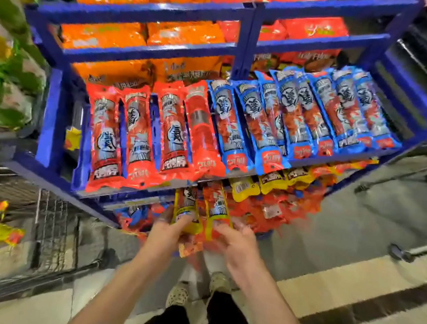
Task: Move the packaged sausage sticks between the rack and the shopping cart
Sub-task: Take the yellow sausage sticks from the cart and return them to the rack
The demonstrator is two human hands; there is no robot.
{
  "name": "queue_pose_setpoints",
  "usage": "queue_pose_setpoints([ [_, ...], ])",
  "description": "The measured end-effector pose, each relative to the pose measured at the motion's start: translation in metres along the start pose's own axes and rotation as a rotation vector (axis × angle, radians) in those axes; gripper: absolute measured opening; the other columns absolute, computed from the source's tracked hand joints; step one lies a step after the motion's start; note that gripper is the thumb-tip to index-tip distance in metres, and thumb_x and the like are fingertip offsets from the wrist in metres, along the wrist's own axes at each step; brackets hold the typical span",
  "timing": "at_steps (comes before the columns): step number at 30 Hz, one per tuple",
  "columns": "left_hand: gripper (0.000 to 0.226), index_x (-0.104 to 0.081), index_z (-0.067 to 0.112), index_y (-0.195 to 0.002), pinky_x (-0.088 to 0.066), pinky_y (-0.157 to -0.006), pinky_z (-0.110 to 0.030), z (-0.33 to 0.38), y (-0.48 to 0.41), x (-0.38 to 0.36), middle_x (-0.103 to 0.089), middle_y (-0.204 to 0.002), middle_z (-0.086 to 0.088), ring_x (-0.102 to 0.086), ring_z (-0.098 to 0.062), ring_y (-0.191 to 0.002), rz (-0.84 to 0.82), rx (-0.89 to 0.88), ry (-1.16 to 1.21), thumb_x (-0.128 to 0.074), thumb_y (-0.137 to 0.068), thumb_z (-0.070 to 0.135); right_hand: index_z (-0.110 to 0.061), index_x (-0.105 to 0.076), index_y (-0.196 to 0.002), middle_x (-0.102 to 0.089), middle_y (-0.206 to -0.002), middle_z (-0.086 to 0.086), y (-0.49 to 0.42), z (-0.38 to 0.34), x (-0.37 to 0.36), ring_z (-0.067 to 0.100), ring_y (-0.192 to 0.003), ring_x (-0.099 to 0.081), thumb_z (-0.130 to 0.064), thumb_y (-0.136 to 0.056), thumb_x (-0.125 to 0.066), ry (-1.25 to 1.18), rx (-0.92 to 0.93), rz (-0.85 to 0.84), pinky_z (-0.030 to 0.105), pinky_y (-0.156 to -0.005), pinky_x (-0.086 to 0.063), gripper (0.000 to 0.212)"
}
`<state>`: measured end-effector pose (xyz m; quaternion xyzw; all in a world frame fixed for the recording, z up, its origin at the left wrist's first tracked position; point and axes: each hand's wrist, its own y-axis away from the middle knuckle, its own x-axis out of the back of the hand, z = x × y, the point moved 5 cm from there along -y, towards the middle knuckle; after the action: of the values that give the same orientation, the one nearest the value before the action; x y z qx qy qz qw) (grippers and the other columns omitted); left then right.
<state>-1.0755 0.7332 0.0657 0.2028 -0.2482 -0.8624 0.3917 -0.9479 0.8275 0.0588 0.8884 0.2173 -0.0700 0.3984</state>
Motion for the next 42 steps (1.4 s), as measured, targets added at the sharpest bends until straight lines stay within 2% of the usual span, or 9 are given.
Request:
queue_pose_setpoints([
  [5,0.061,-0.057,0.017,-0.119,-0.056,-0.065,-0.041,0.0,-0.004,-0.011,-0.074,-0.1,-0.011,-0.069,-0.027,-0.07,0.095,-0.094,-0.059,-0.083,-0.071,0.044,-0.002,-0.053,-0.131,-0.074,-0.102,0.017,-0.023,-0.007,0.0,0.03,-0.083,-0.073,-0.011,-0.079,-0.079,0.023,-0.105,-0.005,0.038,-0.068,-0.06,0.058],
  [8,0.064,-0.057,0.026,-0.12,-0.057,-0.079,-0.054,0.002,-0.007,-0.017,-0.072,-0.111,-0.006,-0.071,-0.031,-0.093,0.202,-0.112,-0.077,-0.083,-0.068,0.051,-0.008,-0.059,-0.124,-0.074,-0.099,0.01,-0.033,-0.013,-0.001,0.02,-0.068,-0.073,-0.022,-0.078,-0.08,0.047,-0.179,0.001,0.029,-0.058,-0.056,0.053],
  [11,0.071,-0.057,0.03,-0.117,-0.054,-0.085,-0.058,0.003,-0.008,-0.019,-0.07,-0.115,-0.003,-0.068,-0.032,-0.101,0.317,-0.118,-0.079,-0.084,-0.059,0.062,-0.012,-0.061,-0.123,-0.072,-0.098,0.009,-0.039,-0.015,-0.005,0.019,-0.07,-0.068,-0.045,-0.052,-0.09,0.063,-0.202,-0.029,0.026,-0.055,-0.053,0.084],
  [15,0.024,-0.061,0.029,-0.093,-0.057,-0.077,-0.055,0.014,-0.002,-0.025,-0.073,-0.094,-0.004,-0.07,-0.032,-0.08,0.397,-0.167,-0.018,-0.079,-0.079,0.033,-0.01,-0.064,-0.118,-0.067,-0.088,0.01,-0.043,-0.011,-0.012,0.015,-0.06,-0.057,-0.045,-0.056,-0.086,0.061,-0.188,-0.064,0.025,-0.05,-0.047,0.075],
  [22,0.026,-0.058,0.028,-0.091,-0.057,-0.075,-0.048,0.009,-0.009,-0.029,-0.074,-0.088,-0.008,-0.071,-0.028,-0.077,0.486,-0.16,0.058,-0.08,-0.079,0.031,-0.012,-0.064,-0.086,-0.062,-0.069,0.007,-0.049,-0.014,-0.016,0.01,-0.041,-0.054,-0.036,-0.083,-0.073,0.065,-0.277,-0.101,0.021,-0.038,-0.041,0.026],
  [26,0.033,-0.057,0.028,-0.099,-0.057,-0.072,-0.049,0.006,-0.013,-0.029,-0.075,-0.089,-0.014,-0.068,-0.031,-0.073,0.478,-0.149,0.092,-0.081,-0.077,0.034,-0.012,-0.061,-0.084,-0.059,-0.07,0.007,-0.048,-0.017,-0.021,0.013,-0.05,-0.052,-0.042,-0.088,-0.067,0.096,-0.326,-0.125,0.016,-0.032,-0.037,0.031],
  [31,0.04,-0.055,0.013,-0.112,-0.047,-0.044,-0.021,0.008,-0.01,-0.027,-0.066,-0.062,0.005,-0.058,-0.008,-0.044,0.533,-0.113,0.053,-0.076,-0.082,0.03,-0.013,-0.063,-0.089,-0.065,-0.069,0.009,-0.046,-0.02,-0.022,0.016,-0.046,-0.055,-0.048,-0.084,-0.069,0.126,-0.305,-0.083,0.018,-0.032,-0.038,0.036],
  [36,0.037,-0.051,0.017,-0.108,-0.045,-0.042,-0.015,0.012,-0.013,-0.029,-0.063,-0.071,0.004,-0.053,0.005,-0.039,0.52,-0.101,0.015,-0.075,-0.083,0.031,-0.013,-0.066,-0.095,-0.072,-0.084,0.016,-0.051,-0.022,-0.02,0.015,-0.047,-0.052,-0.066,-0.059,-0.074,0.198,-0.253,-0.067,0.024,-0.044,-0.038,0.064],
  [42,0.038,-0.056,0.005,-0.111,-0.045,-0.048,-0.028,-0.001,-0.008,-0.024,-0.069,-0.078,-0.009,-0.058,-0.019,-0.048,0.48,-0.062,0.066,-0.067,-0.089,0.034,-0.007,-0.069,-0.099,-0.07,-0.084,0.011,-0.046,-0.021,-0.001,0.015,-0.051,-0.05,-0.054,-0.074,-0.069,0.255,-0.269,-0.156,0.026,-0.049,-0.037,0.053],
])
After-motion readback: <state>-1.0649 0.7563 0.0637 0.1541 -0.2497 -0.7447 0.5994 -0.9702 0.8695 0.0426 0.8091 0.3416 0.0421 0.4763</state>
